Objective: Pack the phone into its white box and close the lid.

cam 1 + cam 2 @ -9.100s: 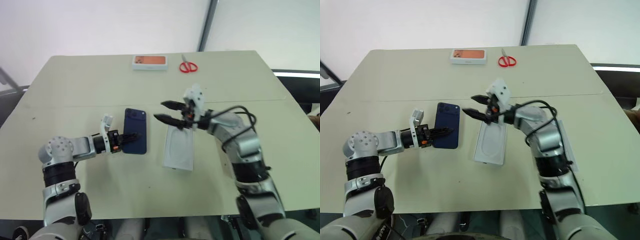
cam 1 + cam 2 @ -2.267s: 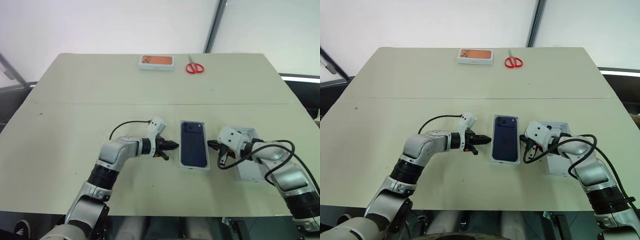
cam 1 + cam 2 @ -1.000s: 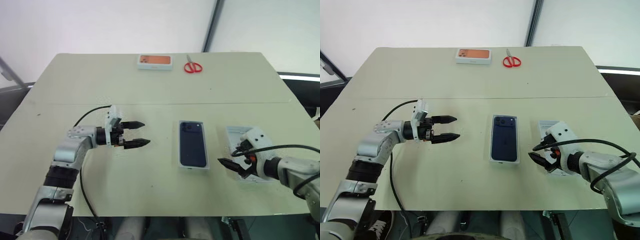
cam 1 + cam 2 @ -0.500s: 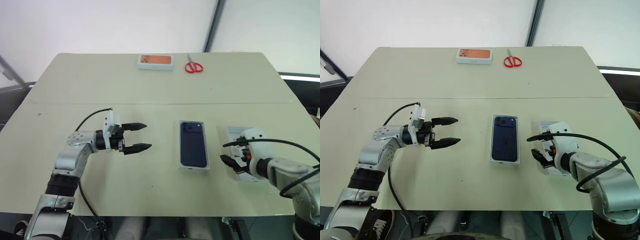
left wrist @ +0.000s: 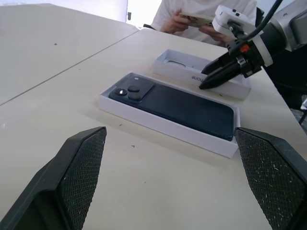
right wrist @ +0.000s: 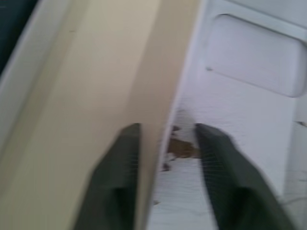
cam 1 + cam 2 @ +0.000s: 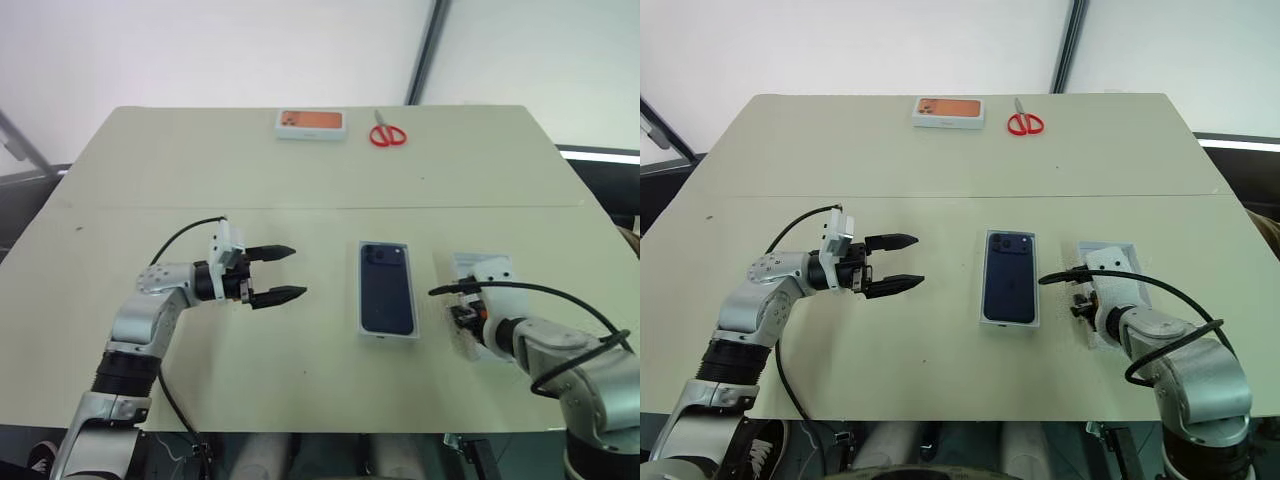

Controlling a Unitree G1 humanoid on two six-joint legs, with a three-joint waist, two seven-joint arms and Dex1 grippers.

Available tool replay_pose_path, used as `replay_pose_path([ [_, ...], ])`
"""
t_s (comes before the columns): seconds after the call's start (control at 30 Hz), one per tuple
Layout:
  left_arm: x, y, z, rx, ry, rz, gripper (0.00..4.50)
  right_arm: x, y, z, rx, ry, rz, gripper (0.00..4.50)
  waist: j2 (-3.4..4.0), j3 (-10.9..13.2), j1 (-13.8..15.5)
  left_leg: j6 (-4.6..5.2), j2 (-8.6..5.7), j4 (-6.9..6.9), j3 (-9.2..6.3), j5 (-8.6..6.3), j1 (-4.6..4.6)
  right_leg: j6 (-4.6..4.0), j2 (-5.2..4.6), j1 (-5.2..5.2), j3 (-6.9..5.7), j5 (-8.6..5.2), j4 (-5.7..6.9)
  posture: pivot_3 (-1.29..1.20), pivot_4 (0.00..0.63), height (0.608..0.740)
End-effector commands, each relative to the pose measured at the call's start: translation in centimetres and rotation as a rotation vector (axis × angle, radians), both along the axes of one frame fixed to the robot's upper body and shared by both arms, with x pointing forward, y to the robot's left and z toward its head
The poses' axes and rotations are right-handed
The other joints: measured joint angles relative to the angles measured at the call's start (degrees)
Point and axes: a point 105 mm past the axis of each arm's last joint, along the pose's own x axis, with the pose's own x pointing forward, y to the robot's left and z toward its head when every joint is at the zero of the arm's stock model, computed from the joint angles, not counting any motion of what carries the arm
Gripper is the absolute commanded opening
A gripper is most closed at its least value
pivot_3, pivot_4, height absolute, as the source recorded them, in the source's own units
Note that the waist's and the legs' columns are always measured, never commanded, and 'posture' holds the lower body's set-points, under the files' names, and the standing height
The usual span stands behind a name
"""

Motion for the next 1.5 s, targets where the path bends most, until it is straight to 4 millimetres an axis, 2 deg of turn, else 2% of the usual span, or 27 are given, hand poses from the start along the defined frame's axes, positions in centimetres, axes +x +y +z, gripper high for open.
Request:
replay_pose_path([
  [0.03,-0.2,-0.1,1.1,-0.025,-0.031,-0.007,4.50,0.0,-0.3,-0.4,-0.009,-0.008,-0.078,0.02,-0.01,0.0,0.0,0.00,0.01,0.00,0.00,0.00,0.02,0.00,0.00,0.01,0.00,0.00,0.00,0.00,0.150,0.740],
  [0.13,-0.1,0.0,1.3,-0.028,-0.026,-0.001,4.50,0.4,0.5,-0.3,0.018,-0.025,-0.071,0.02,-0.03,0.0,-0.1,0.00,0.01,0.00,-0.01,0.00,0.07,0.00,0.02,-0.01,0.00,0.00,0.00,0.00,0.150,0.740],
  [0.23,0.2,0.2,1.4,-0.033,-0.028,0.014,4.50,1.6,1.6,1.2,0.136,-0.102,-0.068,0.02,0.01,0.0,-0.4,0.00,0.02,-0.01,-0.01,0.00,0.07,0.00,0.03,-0.01,0.01,0.00,0.00,0.00,0.150,0.740],
  [0.4,0.9,0.6,2.1,-0.072,-0.002,0.055,4.50,3.7,4.0,5.8,0.269,-0.264,0.071,0.02,0.11,0.1,-1.3,-0.01,0.02,-0.11,0.02,0.01,0.00,0.00,0.06,-0.11,0.04,0.00,0.06,0.00,0.150,0.740],
  [0.47,1.5,1.0,2.3,-0.075,-0.001,0.088,4.50,4.7,5.2,8.0,0.420,-0.333,0.130,0.02,0.12,0.1,-1.4,-0.01,0.02,-0.11,0.02,0.01,0.00,0.00,0.07,-0.12,0.04,0.00,0.06,0.00,0.150,0.740],
  [0.53,1.9,1.4,2.3,-0.075,0.000,0.116,4.50,5.0,6.4,9.0,0.537,-0.355,0.190,0.02,0.13,0.1,-1.5,-0.02,0.05,-0.10,0.03,0.02,0.01,0.00,0.12,-0.12,0.05,0.00,0.10,0.00,0.150,0.740],
  [0.6,2.1,1.5,2.4,-0.091,0.016,0.123,4.50,4.7,7.6,9.4,0.596,-0.354,0.268,0.02,0.13,0.1,-1.4,-0.02,0.06,-0.14,-0.01,0.02,0.01,0.00,0.15,-0.13,0.05,0.00,0.10,0.00,0.150,0.740],
  [0.7,2.6,1.8,2.8,-0.124,0.041,0.163,4.50,4.4,11.5,9.9,0.960,-0.331,0.407,0.02,0.13,0.1,-1.6,-0.02,0.05,-0.16,0.00,0.02,-0.01,0.00,0.14,-0.14,0.08,0.00,0.10,0.00,0.150,0.740],
  [0.83,2.5,1.6,2.9,-0.118,0.039,0.178,4.50,4.3,13.0,9.9,1.159,-0.292,0.427,0.02,0.17,0.1,-1.4,-0.08,0.04,-0.13,0.09,0.05,0.00,0.00,0.12,-0.32,0.24,0.00,0.37,0.00,0.150,0.740],
  [1.07,2.3,2.0,3.5,-0.149,0.033,0.204,4.50,2.4,15.4,9.6,1.337,-0.188,0.535,0.02,0.20,0.1,-1.8,-0.09,0.04,-0.20,0.12,0.06,-0.01,-0.02,0.05,-0.40,0.28,-0.01,0.39,0.00,0.150,0.740],
  [1.1,2.2,1.9,3.6,-0.152,0.033,0.202,4.50,2.3,15.4,9.6,1.336,-0.183,0.533,0.02,0.20,0.1,-1.8,-0.08,0.05,-0.21,0.13,0.06,-0.01,-0.02,0.05,-0.40,0.29,-0.01,0.39,0.00,0.150,0.740],
  [1.2,2.0,1.8,3.5,-0.162,0.047,0.201,4.50,2.5,15.5,11.2,1.445,-0.186,0.486,0.02,0.25,0.1,-1.9,-0.08,0.06,-0.23,0.16,0.06,-0.01,-0.03,-0.02,-0.43,0.34,-0.02,0.38,0.00,0.150,0.740],
  [1.33,1.9,1.6,3.4,-0.174,0.072,0.195,4.50,2.0,15.7,11.6,1.508,-0.096,0.423,0.02,0.30,0.2,-1.9,-0.07,0.04,-0.18,0.21,0.06,-0.02,-0.02,-0.02,-0.40,0.36,-0.02,0.38,0.00,0.150,0.740],
  [1.5,1.8,1.5,3.5,-0.177,0.049,0.201,4.50,1.0,16.7,8.8,1.508,0.018,0.327,0.02,0.30,0.2,-1.9,-0.05,0.06,-0.19,0.21,0.06,-0.02,-0.01,0.10,-0.39,0.35,-0.03,0.35,0.00,0.150,0.740],
])
